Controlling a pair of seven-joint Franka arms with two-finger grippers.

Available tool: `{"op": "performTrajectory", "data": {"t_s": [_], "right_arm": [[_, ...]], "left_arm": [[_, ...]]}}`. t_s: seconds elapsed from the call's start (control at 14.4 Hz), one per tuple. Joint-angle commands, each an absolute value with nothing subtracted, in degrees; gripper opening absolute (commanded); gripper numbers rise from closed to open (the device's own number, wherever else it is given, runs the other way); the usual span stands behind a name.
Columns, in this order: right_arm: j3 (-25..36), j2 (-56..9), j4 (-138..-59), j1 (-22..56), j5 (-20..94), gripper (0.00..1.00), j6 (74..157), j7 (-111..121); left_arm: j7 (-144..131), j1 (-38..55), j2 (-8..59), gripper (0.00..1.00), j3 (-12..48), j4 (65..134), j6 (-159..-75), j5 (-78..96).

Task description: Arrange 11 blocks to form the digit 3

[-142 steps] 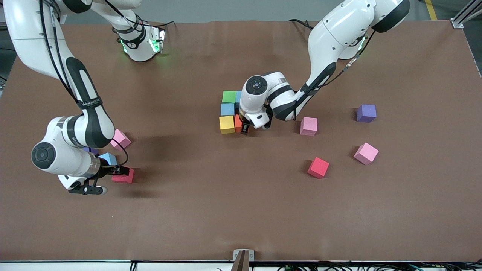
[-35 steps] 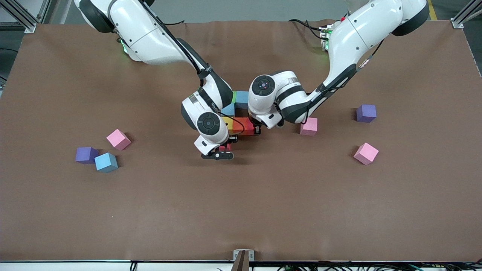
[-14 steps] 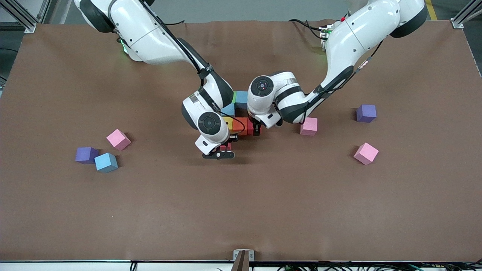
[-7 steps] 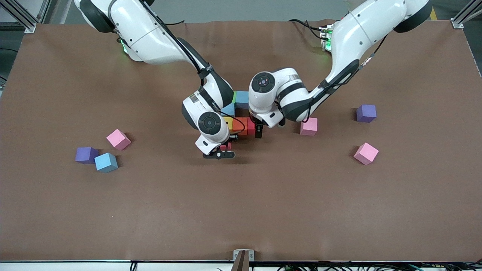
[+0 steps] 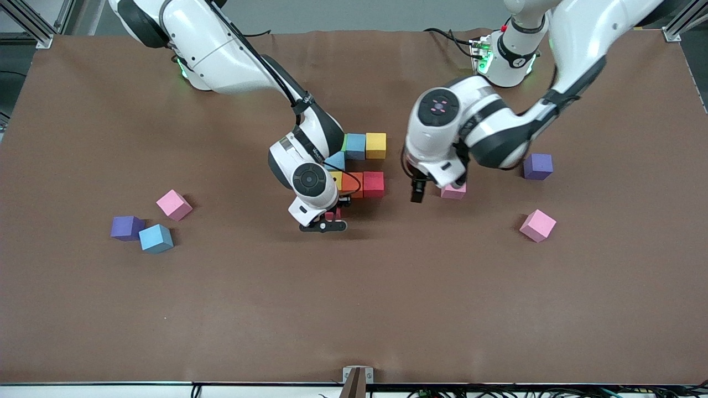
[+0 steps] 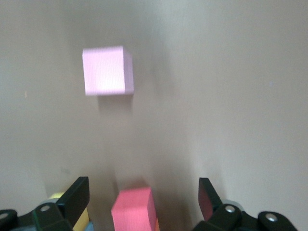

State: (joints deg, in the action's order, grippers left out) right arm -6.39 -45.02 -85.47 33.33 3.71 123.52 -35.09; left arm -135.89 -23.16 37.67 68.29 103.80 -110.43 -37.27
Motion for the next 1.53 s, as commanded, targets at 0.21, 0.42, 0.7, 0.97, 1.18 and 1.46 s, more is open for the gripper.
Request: {"op": "performTrajectory", "data": {"t_s": [0.21,0.42,0.7,0.97,1.18,1.46], "right_arm": [[-6.2,-43.4,-88.3,33.8,4.7,0.50,123.1,-33.2],[-6.2,-43.4,-88.3,33.8,4.7,0.50,123.1,-33.2],[-6.2,-43.5,-88.3,33.9,4.7,0.60,123.1,-33.2],[-6.2,-43.3,-87.7,33.8,4.7,1.00,121.8,-33.2],[-6.2,-42.7,-87.4,33.8,5.1,1.00,120.8,-33.5],[-6.4,-41.4,-86.1,33.7,5.3,1.00,119.3,-33.6]], "left_arm": [[-117.0,-36.7,36.7,1.00,72.8,112.8,-110.5,-43.8],[-100.6,-38.2,37.6,1.00,72.6,114.4,-110.6,-46.1],[-75.6,-38.2,38.8,1.00,72.3,116.7,-112.6,-46.1],[-59.1,-37.6,40.3,1.00,69.0,119.8,-121.6,-46.1],[-55.6,-37.2,40.5,1.00,65.5,121.9,-126.4,-48.5],[-56.1,-36.5,42.0,1.00,64.1,122.1,-126.7,-48.5]]}}
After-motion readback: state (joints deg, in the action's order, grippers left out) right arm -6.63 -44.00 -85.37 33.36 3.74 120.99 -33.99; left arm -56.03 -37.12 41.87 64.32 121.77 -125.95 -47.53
